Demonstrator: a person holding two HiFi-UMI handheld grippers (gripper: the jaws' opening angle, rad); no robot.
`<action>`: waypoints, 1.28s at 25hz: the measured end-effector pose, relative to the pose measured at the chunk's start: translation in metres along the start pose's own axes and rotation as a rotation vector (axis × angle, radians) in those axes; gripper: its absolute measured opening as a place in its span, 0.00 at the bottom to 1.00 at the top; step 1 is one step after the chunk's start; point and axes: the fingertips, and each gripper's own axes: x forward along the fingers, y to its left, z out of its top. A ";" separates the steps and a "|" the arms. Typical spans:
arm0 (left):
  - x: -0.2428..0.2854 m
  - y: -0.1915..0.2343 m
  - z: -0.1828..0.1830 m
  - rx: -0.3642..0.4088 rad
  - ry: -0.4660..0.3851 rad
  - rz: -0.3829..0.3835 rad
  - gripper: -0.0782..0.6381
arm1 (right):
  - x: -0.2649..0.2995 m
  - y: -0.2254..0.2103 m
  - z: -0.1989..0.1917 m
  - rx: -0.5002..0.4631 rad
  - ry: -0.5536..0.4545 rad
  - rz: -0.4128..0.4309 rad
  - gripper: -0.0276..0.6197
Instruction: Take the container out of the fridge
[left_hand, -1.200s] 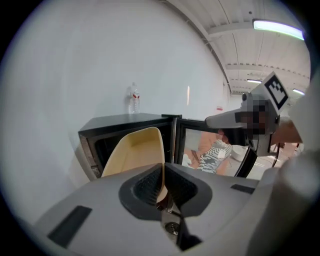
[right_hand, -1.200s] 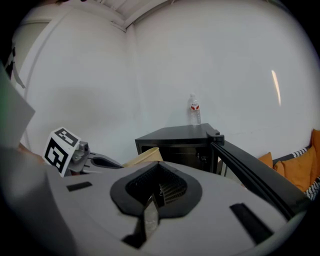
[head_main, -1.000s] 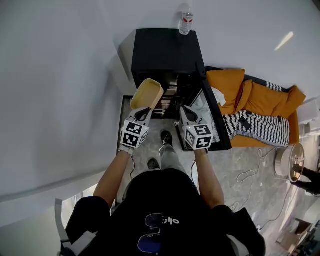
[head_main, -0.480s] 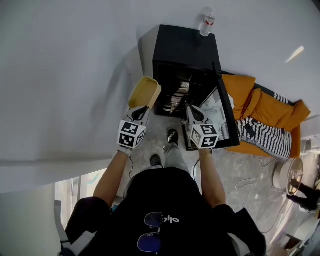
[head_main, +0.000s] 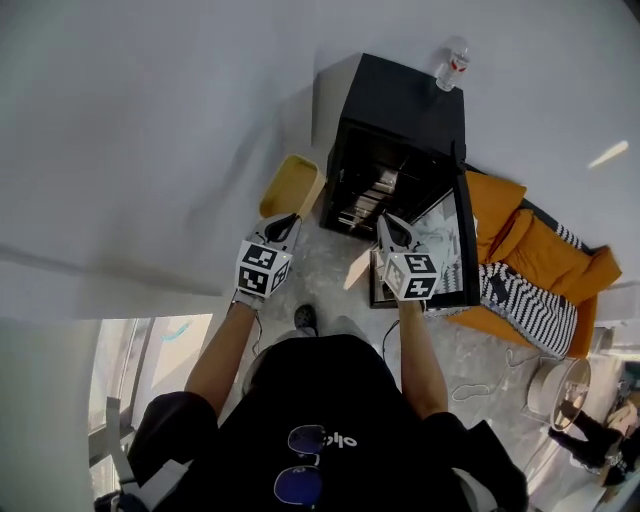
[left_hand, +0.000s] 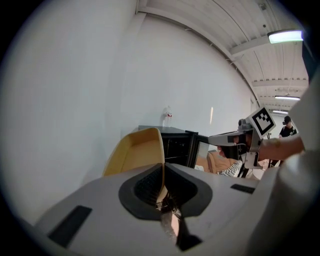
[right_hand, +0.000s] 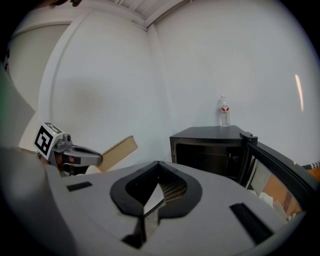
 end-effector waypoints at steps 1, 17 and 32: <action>-0.005 -0.002 -0.001 -0.007 -0.003 0.010 0.13 | -0.001 0.003 0.002 -0.006 -0.001 0.012 0.05; -0.060 -0.095 -0.019 -0.087 -0.017 0.134 0.14 | -0.081 0.019 -0.009 -0.056 0.000 0.181 0.05; -0.107 -0.196 -0.058 -0.109 -0.008 0.191 0.14 | -0.176 0.017 -0.067 -0.058 0.026 0.247 0.05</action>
